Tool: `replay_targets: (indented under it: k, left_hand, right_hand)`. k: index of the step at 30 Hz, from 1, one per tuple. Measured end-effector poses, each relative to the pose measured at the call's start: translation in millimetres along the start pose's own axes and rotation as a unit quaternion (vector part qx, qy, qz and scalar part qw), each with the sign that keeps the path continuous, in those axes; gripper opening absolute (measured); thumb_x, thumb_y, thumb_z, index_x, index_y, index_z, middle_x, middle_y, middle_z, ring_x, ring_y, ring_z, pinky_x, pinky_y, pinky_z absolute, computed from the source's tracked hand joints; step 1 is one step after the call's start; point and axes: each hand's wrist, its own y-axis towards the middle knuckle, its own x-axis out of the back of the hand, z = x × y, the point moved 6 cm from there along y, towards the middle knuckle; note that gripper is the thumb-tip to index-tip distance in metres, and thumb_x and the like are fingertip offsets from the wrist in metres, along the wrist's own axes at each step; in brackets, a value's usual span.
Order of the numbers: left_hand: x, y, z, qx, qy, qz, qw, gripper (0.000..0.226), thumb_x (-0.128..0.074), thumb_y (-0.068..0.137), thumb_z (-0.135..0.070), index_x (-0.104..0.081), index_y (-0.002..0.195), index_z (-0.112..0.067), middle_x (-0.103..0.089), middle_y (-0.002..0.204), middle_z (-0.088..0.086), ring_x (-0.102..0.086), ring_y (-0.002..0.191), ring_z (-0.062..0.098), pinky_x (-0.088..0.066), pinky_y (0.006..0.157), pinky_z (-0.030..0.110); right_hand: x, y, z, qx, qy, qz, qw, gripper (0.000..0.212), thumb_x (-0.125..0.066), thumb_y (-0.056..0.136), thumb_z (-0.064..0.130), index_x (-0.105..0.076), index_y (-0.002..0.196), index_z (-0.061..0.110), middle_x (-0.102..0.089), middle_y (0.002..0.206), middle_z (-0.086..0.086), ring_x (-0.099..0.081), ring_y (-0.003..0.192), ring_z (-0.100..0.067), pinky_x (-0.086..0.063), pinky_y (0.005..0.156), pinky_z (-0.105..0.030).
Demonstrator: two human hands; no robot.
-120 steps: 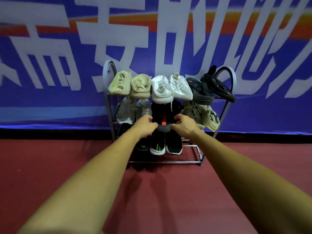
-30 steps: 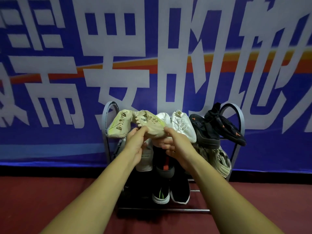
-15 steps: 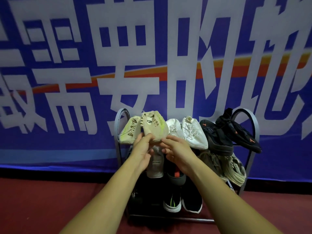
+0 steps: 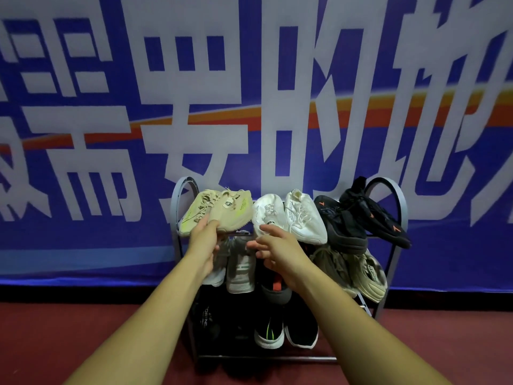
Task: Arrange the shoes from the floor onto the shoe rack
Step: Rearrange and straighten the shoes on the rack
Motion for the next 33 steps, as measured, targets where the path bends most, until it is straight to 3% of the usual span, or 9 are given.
replay_targets:
  k: [4, 8, 12, 13, 15, 17, 21, 26, 33]
  left_hand:
    - [-5, 0, 1, -0.006, 0.027, 0.007, 1.000, 0.051, -0.054, 0.097, -0.036, -0.042, 0.146, -0.032, -0.056, 0.137, -0.009, -0.057, 0.122, 0.021, -0.048, 0.092, 0.040]
    - [-12, -13, 12, -0.004, 0.100, 0.053, 0.994, 0.062, -0.068, 0.085, -0.036, -0.039, 0.139, -0.042, -0.061, 0.125, -0.009, -0.059, 0.111, 0.018, -0.046, 0.073, 0.033]
    - [-9, -10, 15, -0.027, 0.120, 0.034, 0.992, 0.068, -0.070, 0.086, -0.016, -0.039, 0.143, -0.035, -0.062, 0.127, 0.001, -0.060, 0.117, 0.027, -0.049, 0.098, 0.047]
    - [-9, -11, 15, -0.022, 0.105, 0.037, 0.994, 0.067, -0.070, 0.087, -0.016, -0.039, 0.143, -0.035, -0.063, 0.126, 0.001, -0.062, 0.114, 0.026, -0.050, 0.095, 0.047]
    - [-11, -14, 15, -0.003, 0.076, 0.049, 0.996, 0.064, -0.069, 0.088, -0.021, -0.038, 0.142, -0.037, -0.066, 0.120, 0.000, -0.067, 0.096, 0.019, -0.055, 0.070, 0.036]
    - [-14, -17, 16, 0.014, 0.060, 0.054, 0.997, 0.064, -0.068, 0.088, -0.025, -0.038, 0.142, -0.039, -0.069, 0.116, -0.001, -0.067, 0.085, 0.013, -0.046, 0.057, 0.025]
    - [-14, -23, 16, 0.036, 0.056, 0.061, 0.996, 0.063, -0.066, 0.091, -0.025, -0.035, 0.142, -0.044, -0.066, 0.117, -0.003, -0.067, 0.084, 0.015, -0.044, 0.054, 0.023]
    - [-15, -33, 13, 0.039, 0.077, 0.076, 0.993, 0.071, -0.061, 0.095, -0.024, -0.020, 0.150, -0.044, -0.067, 0.108, -0.006, -0.066, 0.090, 0.018, -0.043, 0.059, 0.025]
    - [-20, -44, 16, 0.023, 0.108, 0.060, 0.992, 0.076, -0.062, 0.091, -0.025, -0.014, 0.149, -0.037, -0.071, 0.104, 0.008, -0.067, 0.076, 0.015, -0.044, 0.058, 0.025]
  right_hand:
    - [10, 2, 1, 0.018, -0.032, -0.012, 0.999, 0.042, -0.049, 0.094, 0.005, -0.053, 0.133, 0.020, -0.075, 0.098, -0.014, -0.059, 0.052, -0.003, -0.040, 0.046, -0.014]
    - [16, 4, 2, 0.067, -0.059, -0.039, 0.995, 0.043, -0.048, 0.095, 0.005, -0.054, 0.133, 0.023, -0.073, 0.107, -0.017, -0.067, 0.059, -0.003, -0.045, 0.049, -0.015]
    - [32, 12, -2, 0.124, -0.104, -0.133, 0.978, 0.052, -0.050, 0.089, 0.017, -0.050, 0.136, 0.037, -0.070, 0.112, -0.005, -0.071, 0.083, -0.020, -0.057, 0.067, -0.030]
    - [37, 12, -4, 0.120, -0.121, -0.162, 0.972, 0.052, -0.051, 0.087, 0.023, -0.048, 0.136, 0.039, -0.070, 0.110, -0.004, -0.071, 0.085, -0.021, -0.059, 0.073, -0.036]
    - [44, 12, -10, 0.090, -0.136, -0.187, 0.969, 0.054, -0.055, 0.083, 0.034, -0.045, 0.136, 0.035, -0.073, 0.097, -0.004, -0.072, 0.082, -0.022, -0.059, 0.077, -0.043]
    - [43, 12, -17, 0.058, -0.135, -0.170, 0.974, 0.050, -0.058, 0.087, 0.039, -0.042, 0.134, 0.032, -0.073, 0.085, -0.004, -0.073, 0.074, -0.020, -0.054, 0.063, -0.034]
    - [41, 15, -20, 0.040, -0.058, -0.139, 0.988, 0.045, -0.060, 0.093, 0.037, -0.042, 0.133, 0.028, -0.068, 0.103, -0.009, -0.065, 0.069, -0.017, -0.045, 0.051, -0.024]
    - [34, 9, -20, 0.020, -0.005, -0.104, 0.994, 0.041, -0.061, 0.095, 0.040, -0.037, 0.128, 0.034, -0.063, 0.108, -0.001, -0.059, 0.071, -0.015, -0.043, 0.054, -0.023]
    - [37, 18, -18, 0.022, 0.050, -0.116, 0.992, 0.042, -0.061, 0.091, 0.013, -0.044, 0.128, 0.024, -0.059, 0.085, -0.006, -0.041, 0.044, -0.009, -0.032, 0.040, -0.021]
